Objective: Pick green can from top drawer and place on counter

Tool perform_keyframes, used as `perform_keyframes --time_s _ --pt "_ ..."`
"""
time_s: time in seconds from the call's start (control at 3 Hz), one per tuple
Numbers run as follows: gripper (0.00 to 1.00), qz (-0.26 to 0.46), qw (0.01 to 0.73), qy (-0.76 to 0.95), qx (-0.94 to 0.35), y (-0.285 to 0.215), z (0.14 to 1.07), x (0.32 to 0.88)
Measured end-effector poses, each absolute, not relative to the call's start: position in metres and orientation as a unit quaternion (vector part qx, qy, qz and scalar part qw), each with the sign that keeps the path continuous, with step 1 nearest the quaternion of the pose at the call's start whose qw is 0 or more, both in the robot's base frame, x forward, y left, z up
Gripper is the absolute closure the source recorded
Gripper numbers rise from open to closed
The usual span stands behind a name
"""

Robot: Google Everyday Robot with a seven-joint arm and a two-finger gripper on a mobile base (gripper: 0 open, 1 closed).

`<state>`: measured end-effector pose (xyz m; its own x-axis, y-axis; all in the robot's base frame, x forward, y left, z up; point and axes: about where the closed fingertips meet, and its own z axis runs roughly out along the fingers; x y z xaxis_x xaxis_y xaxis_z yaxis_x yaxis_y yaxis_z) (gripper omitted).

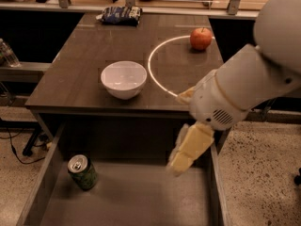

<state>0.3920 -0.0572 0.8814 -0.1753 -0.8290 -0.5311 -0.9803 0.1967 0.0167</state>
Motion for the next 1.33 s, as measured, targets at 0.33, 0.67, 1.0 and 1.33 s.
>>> perform_keyframes --time_s 0.33,0.67,1.0,1.33 --pt "0.00 0.259 0.213 0.726 -0.601 0.005 0.857 0.364" --pt "0.00 0.274 0.213 0.722 -0.599 0.019 0.856 0.357" --pt "0.00 0.278 0.216 0.721 -0.597 0.021 0.852 0.356" --pt "0.00 0.318 0.241 0.719 -0.569 0.046 0.817 0.342"
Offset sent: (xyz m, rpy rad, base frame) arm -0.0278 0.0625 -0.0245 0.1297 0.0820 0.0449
